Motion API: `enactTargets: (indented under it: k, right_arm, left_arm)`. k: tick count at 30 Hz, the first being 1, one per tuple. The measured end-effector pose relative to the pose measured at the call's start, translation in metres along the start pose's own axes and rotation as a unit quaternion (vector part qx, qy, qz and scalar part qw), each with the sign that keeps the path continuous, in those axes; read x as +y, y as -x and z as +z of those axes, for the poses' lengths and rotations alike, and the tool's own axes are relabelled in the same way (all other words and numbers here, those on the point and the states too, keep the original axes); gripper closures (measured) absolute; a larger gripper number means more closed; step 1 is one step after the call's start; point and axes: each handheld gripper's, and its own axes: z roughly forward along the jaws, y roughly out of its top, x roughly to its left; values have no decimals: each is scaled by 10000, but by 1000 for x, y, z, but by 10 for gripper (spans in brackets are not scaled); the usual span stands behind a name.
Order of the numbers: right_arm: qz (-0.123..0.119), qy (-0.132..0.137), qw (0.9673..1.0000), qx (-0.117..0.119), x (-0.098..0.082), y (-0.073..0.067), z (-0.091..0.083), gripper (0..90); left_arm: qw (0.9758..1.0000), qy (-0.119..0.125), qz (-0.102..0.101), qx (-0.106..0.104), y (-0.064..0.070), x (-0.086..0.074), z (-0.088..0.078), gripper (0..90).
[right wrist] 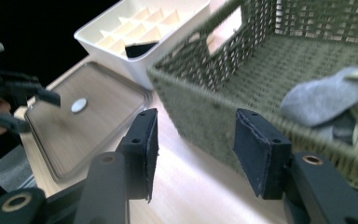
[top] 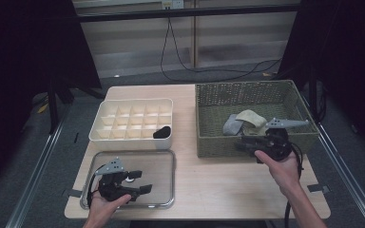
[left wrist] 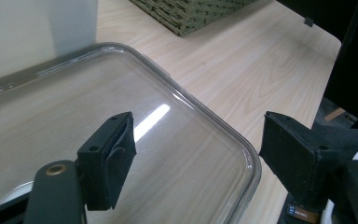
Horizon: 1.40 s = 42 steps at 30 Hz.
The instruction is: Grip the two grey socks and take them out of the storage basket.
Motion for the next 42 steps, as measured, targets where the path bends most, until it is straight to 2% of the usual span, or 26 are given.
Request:
enactTargets:
  k: [2, 6, 9, 11, 14, 19, 24, 28, 36, 40, 42]
  right_arm:
    - [-80, -39, 9999, -56, 9, 3, 1, 503]
    - [-99, -170, 9997, -116, 23, 11, 8, 519]
    - [-170, -406, 9989, -129, 34, 17, 13, 499]
    - [-101, -423, 9990, -122, 41, 22, 16, 494]
    - [-244, -513, 9981, -257, 51, 27, 22, 496]
    - [-290, -630, 9970, -342, 70, 36, 34, 506]
    - [-321, -870, 9949, -398, 87, 45, 53, 505]
    - [-309, -1042, 9933, -393, 93, 53, 70, 489]
    - [-217, -1296, 9897, -569, 100, 75, 95, 493]
    - [-197, -1456, 9871, -629, 97, 86, 105, 513]
    - [-86, -1566, 9856, -637, 94, 91, 109, 532]
  left_arm:
    - [10000, -41, -14, -39, 0, 0, 1, 260]
    - [10000, 25, -62, -49, 1, -1, 1, 257]
    - [10000, -59, -20, -21, 4, -2, 3, 256]
    - [10000, -22, 0, -94, 8, -1, 2, 253]
    - [9999, -3, 113, -52, 12, 2, 1, 253]
    - [9999, -56, 63, -65, 8, -1, 2, 261]
    - [10000, 6, 36, -35, 5, -2, -2, 261]
    - [10000, 21, -15, -2, 2, -4, -2, 262]
    - [10000, 20, 5, 11, 0, -4, -2, 267]
    - [10000, 16, 0, -47, 0, -3, 0, 269]
    - [9998, 92, -41, -144, -1, -2, 1, 270]
